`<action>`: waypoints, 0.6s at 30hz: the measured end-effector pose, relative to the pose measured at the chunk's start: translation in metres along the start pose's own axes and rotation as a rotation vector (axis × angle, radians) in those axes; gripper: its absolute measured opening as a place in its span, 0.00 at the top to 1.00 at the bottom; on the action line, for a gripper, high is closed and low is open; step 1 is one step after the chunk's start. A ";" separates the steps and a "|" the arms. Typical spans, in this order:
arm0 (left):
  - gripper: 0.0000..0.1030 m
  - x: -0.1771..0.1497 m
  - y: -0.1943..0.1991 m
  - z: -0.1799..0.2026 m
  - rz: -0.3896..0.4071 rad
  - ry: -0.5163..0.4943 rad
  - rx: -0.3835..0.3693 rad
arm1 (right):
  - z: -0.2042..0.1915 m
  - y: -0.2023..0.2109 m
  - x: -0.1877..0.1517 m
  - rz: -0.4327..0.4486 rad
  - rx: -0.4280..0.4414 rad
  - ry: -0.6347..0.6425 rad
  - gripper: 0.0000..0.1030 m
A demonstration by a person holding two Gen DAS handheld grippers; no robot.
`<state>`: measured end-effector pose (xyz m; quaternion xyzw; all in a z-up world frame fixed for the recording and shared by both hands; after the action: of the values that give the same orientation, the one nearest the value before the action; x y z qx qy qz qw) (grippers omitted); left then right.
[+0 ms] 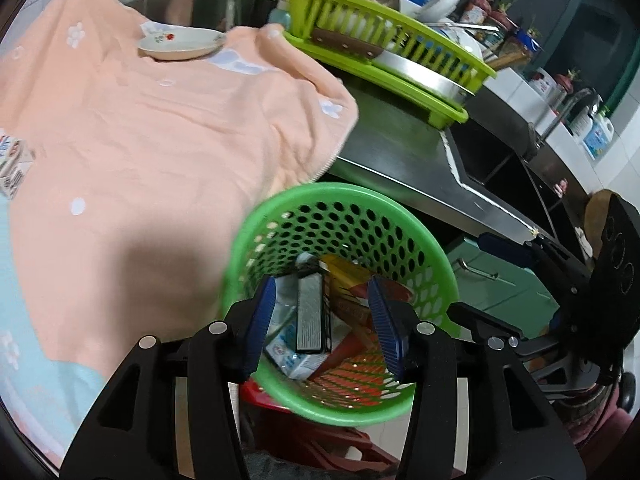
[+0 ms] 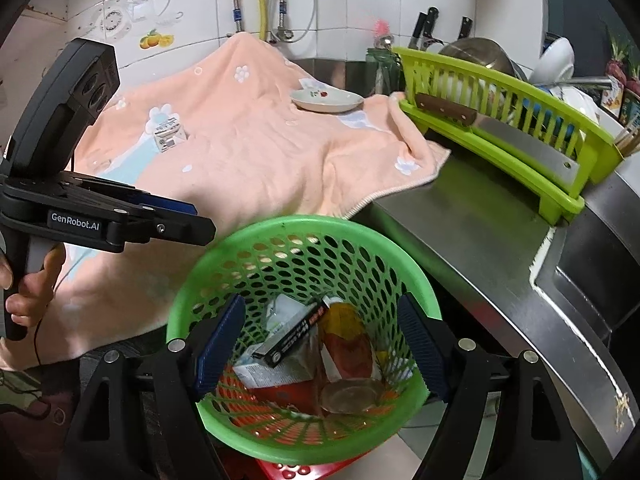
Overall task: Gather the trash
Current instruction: 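Carry the black box and gold bottle to the green basket and drop both in, then move both open tools back over the towel toward the milk carton and cup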
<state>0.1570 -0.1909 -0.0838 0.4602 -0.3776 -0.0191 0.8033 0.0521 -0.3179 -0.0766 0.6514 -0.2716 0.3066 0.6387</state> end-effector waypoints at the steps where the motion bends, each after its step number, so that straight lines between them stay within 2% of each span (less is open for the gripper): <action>1: 0.53 0.000 0.004 -0.005 0.004 0.005 0.015 | -0.003 -0.001 0.002 0.002 0.007 0.003 0.27; 9: 0.53 0.007 0.039 -0.046 0.057 0.060 0.089 | -0.031 -0.012 0.029 0.019 0.078 0.040 0.26; 18: 0.53 0.011 0.091 -0.116 0.122 0.154 0.224 | -0.077 -0.035 0.079 0.029 0.201 0.100 0.26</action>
<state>0.2085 -0.0582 -0.0423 0.5234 -0.3420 0.1073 0.7730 0.1262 -0.2372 -0.0411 0.6920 -0.2166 0.3739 0.5783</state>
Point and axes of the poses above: each gripper's, at about its wrist camera, not at the fingertips, and y roughly against the way its jaws point, z to its right, x to its top, the point moved 2 cm from there along -y, roughly the way its jaws point, and after that the axes turned 2 degrees about z, right-handed, at the moved point
